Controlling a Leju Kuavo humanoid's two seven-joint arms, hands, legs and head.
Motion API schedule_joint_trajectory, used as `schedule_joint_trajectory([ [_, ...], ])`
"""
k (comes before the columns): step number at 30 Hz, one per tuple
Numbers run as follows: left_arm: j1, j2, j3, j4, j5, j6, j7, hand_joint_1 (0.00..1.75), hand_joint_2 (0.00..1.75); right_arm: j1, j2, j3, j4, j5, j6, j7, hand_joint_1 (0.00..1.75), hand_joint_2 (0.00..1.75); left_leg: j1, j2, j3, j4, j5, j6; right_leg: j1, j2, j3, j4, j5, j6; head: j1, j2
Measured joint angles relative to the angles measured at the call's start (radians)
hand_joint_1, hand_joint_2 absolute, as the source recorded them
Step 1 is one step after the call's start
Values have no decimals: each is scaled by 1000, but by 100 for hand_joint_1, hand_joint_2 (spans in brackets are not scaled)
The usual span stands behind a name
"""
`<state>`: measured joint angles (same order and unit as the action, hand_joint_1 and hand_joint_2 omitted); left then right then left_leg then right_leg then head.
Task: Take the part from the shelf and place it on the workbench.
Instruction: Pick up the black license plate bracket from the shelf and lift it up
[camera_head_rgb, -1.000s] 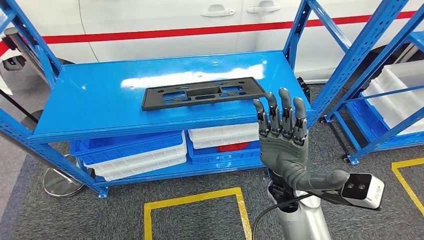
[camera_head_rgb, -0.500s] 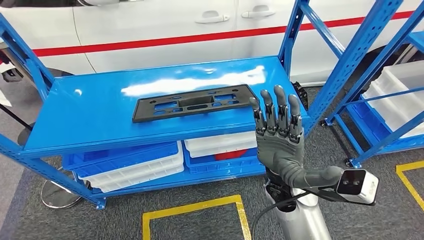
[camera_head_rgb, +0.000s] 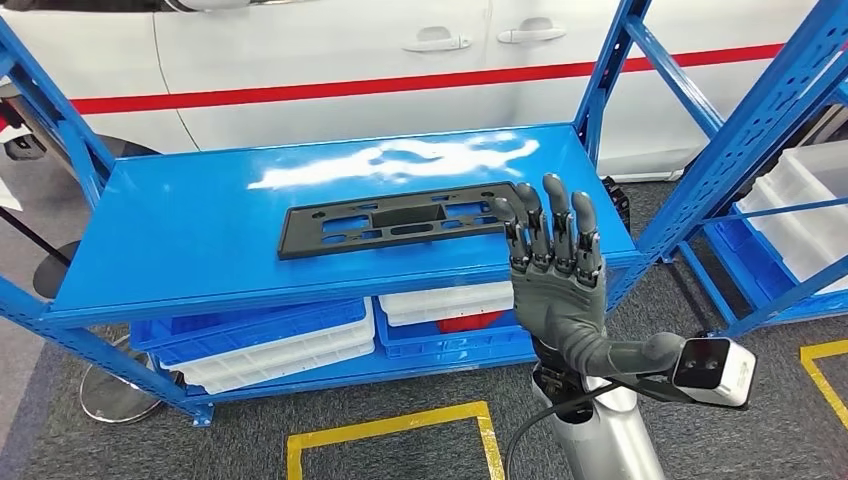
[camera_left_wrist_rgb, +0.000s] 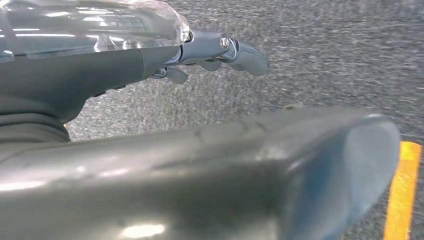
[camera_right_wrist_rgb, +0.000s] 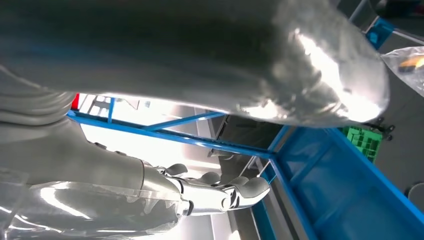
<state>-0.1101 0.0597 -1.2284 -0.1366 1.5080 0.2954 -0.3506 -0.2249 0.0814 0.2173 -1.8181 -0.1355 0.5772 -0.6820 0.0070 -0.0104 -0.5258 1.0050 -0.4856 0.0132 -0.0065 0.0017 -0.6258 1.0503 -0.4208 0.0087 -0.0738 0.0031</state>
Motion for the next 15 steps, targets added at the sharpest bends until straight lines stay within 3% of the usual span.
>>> schedule_joint_trajectory([
  [2, -1, 0, 0, 0, 0, -2, -4, 0, 0, -1, -1, 0, 1, 1, 0, 0, 0, 0, -2, 1, 4, -2, -8, -11, 5, 1, 11, -26, -8, -9, 0, 0],
  [5, -3, 1, 0, 0, 0, -5, -8, 0, 0, 0, -3, 0, 0, 1, 0, 0, 0, 0, -3, 5, 6, 17, -29, -26, -3, 2, 28, -40, -17, -26, 0, 0],
  [7, -4, 2, 0, 0, 0, -8, -10, 0, 0, 1, -4, 0, 0, 2, 1, 0, 0, 0, 0, 5, -43, 120, -74, -33, -6, 0, 45, -47, -25, -36, 0, 0],
  [9, -1, 2, 0, 0, 0, -9, -10, 0, 0, 6, -4, 1, 2, 2, 4, 0, 0, 0, 3, 5, -128, 257, -113, -38, -4, 0, 56, -46, -35, -39, 0, 0],
  [10, 1, 2, 0, 0, 0, -9, -10, 0, 0, 9, -5, 1, 3, 2, 6, 0, 0, 0, 4, 5, -157, 291, -108, -40, -4, 1, 62, -46, -41, -39, 0, 0],
  [11, 2, 2, 0, 0, 0, -10, -10, 0, 0, 11, -5, 1, 4, 2, 7, 0, 0, 0, 4, 5, -168, 285, -83, -41, -4, 2, 70, -46, -48, -38, 0, 0],
  [13, 3, 2, 0, 0, 0, -10, -10, 0, 0, 14, -6, 1, 5, 2, 8, 0, 0, 0, 4, 6, -137, 166, 12, -37, -4, 3, 92, -46, -64, -34, 0, 0],
  [15, 3, 2, 0, 0, 0, -10, -10, 0, 0, 14, -7, 1, 6, 3, 9, 0, 0, 0, 1, 6, -93, 50, 69, -29, -1, 5, 103, -44, -77, -26, 0, 0],
])
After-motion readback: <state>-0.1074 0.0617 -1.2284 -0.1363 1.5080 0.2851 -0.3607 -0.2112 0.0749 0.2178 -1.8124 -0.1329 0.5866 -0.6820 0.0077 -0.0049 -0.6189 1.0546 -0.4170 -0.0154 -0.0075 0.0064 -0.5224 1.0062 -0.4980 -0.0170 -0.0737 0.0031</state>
